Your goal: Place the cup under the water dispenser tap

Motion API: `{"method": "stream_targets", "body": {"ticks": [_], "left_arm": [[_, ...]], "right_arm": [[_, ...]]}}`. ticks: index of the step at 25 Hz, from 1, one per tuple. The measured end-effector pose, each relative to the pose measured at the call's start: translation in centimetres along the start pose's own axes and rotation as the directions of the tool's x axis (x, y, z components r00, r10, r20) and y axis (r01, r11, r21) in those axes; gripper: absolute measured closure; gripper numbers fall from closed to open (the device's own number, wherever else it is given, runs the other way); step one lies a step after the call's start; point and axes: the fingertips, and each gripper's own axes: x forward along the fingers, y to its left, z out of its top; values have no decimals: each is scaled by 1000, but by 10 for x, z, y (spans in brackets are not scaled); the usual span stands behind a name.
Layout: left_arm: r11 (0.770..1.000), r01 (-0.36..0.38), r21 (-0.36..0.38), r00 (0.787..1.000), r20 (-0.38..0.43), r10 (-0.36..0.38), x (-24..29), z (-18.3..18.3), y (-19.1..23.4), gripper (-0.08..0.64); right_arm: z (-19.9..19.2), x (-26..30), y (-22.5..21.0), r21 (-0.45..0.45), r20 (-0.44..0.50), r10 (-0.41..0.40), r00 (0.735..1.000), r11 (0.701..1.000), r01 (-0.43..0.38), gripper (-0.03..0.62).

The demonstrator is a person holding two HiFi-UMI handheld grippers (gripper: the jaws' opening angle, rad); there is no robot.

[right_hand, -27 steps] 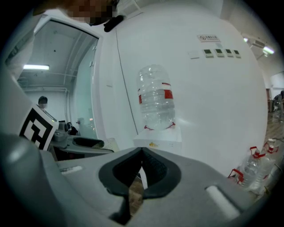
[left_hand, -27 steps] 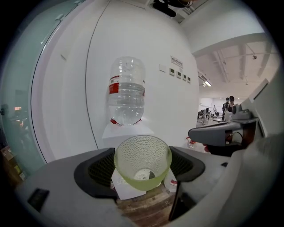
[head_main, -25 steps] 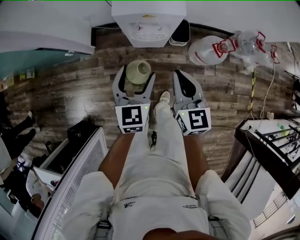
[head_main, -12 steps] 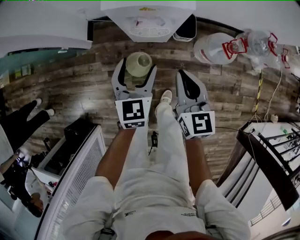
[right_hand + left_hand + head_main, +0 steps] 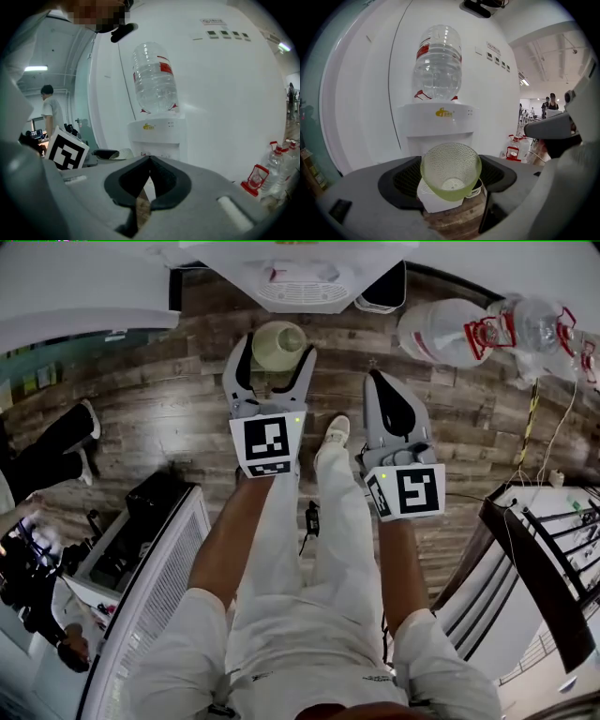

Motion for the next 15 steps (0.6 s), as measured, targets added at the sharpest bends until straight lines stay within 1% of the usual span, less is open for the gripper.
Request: {"method": "stream_targets", "body": {"ticks": [9, 15], "left_arm": [[999, -4, 46, 1000, -15, 5, 49, -46, 19, 190], [999, -13, 51, 999, -28, 15, 84, -67, 32, 190]], "right_arm": [[-32, 17, -12, 9, -25, 7, 1000, 1000, -6, 594], [-43, 30, -26, 13, -41, 5, 999, 1000, -4, 594]]}}
